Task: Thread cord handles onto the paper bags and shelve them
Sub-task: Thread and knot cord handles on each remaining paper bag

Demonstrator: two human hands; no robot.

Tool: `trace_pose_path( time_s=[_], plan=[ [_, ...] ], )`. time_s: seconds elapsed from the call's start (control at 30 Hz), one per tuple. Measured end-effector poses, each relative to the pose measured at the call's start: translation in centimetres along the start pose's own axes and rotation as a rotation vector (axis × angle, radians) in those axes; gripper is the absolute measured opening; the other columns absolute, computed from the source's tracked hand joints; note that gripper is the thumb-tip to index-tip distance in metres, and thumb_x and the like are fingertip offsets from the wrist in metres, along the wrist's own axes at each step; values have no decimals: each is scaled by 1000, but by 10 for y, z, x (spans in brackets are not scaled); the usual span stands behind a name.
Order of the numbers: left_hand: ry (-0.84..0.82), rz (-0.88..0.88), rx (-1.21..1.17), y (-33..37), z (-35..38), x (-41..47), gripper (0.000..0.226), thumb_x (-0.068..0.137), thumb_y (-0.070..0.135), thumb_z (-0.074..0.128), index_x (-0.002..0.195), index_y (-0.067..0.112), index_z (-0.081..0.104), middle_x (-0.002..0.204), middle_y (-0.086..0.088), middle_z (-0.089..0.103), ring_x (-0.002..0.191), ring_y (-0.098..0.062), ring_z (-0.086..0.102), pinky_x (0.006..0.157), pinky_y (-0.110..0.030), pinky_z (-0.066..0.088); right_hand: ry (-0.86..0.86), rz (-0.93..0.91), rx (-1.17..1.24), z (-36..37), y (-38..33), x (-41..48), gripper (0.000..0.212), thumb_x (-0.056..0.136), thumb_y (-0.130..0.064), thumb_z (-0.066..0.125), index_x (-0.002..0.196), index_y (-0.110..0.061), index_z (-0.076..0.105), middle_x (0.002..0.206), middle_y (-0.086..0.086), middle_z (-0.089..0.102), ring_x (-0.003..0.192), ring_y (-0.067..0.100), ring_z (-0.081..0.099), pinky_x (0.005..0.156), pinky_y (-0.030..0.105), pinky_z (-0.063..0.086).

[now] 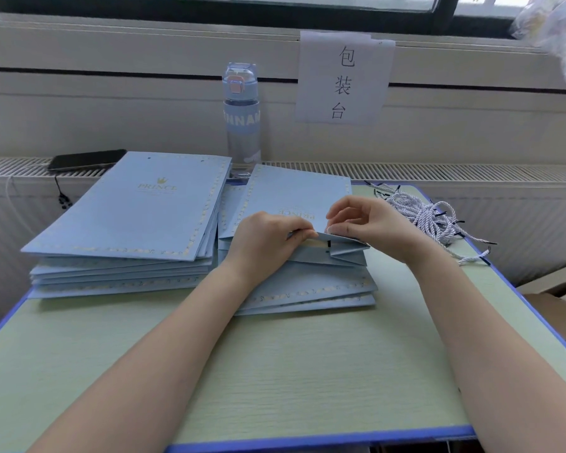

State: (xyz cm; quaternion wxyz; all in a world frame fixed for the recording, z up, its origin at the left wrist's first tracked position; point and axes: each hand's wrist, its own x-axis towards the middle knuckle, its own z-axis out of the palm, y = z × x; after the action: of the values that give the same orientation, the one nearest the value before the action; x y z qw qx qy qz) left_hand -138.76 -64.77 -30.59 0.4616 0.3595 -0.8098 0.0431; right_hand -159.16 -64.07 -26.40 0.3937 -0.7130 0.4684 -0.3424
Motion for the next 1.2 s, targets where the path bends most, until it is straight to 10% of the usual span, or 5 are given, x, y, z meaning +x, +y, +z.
trace_pose_path(
  time_s=[0.5, 1.0, 1.2],
  plan=[
    [86, -55, 76, 7, 3, -4, 30, 84, 38, 54, 78, 17, 75, 60, 5, 69, 48, -15, 61, 43, -29, 50, -95, 116, -144, -7, -13, -9, 20, 96, -20, 51, 105, -30, 66, 95, -9, 71, 77, -9, 58, 72, 9, 40],
    [33, -200, 82, 17, 2, 1, 18, 78, 36, 64, 75, 23, 76, 62, 7, 69, 55, -16, 64, 48, -22, 43, -86, -55, -553, 3, -16, -6, 39, 82, 0, 63, 89, -36, 75, 98, -6, 73, 97, 13, 63, 91, 35, 49],
    [-3, -243, 60, 15, -1, 1, 23, 80, 39, 62, 79, 22, 77, 65, 4, 71, 59, -19, 65, 50, -28, 48, -51, -154, -659, 9, -18, -1, 24, 81, -1, 69, 91, -20, 77, 88, 2, 75, 86, 18, 64, 80, 18, 42]
  ],
)
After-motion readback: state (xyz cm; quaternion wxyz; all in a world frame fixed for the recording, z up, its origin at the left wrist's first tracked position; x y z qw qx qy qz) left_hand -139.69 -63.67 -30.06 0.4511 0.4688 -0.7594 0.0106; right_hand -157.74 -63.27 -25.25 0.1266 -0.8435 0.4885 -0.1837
